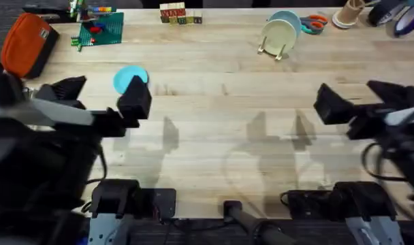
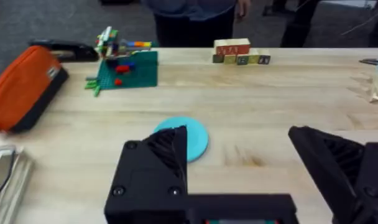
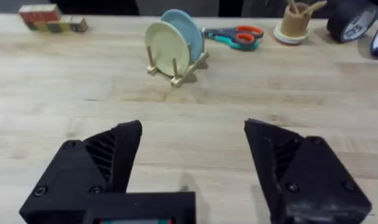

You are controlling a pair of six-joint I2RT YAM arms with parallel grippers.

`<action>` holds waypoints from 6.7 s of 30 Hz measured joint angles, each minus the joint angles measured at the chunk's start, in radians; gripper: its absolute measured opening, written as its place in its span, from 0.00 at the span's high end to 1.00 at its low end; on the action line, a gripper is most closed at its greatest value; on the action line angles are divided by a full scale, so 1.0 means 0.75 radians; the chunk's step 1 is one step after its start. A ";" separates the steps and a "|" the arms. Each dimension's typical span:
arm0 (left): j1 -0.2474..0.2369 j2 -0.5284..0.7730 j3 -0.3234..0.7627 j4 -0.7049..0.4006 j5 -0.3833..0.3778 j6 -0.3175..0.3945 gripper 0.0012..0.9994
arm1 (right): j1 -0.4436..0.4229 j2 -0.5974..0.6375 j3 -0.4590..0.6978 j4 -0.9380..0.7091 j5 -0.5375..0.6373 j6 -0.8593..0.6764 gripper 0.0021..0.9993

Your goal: Pick up the plates from the table one by one and place each into a slot on the dish rack.

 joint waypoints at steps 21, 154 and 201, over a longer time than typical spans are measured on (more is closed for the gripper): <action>0.000 1.031 0.788 -0.577 0.054 -0.063 0.01 | 0.000 0.659 0.856 -0.671 -0.063 0.000 0.00; 0.848 2.636 1.823 -1.183 1.215 0.895 0.96 | 0.000 1.050 0.858 -0.488 -0.079 0.001 0.00; 0.849 2.941 1.823 -1.067 1.151 0.907 0.96 | 0.000 1.050 0.858 -0.483 -0.079 0.001 0.01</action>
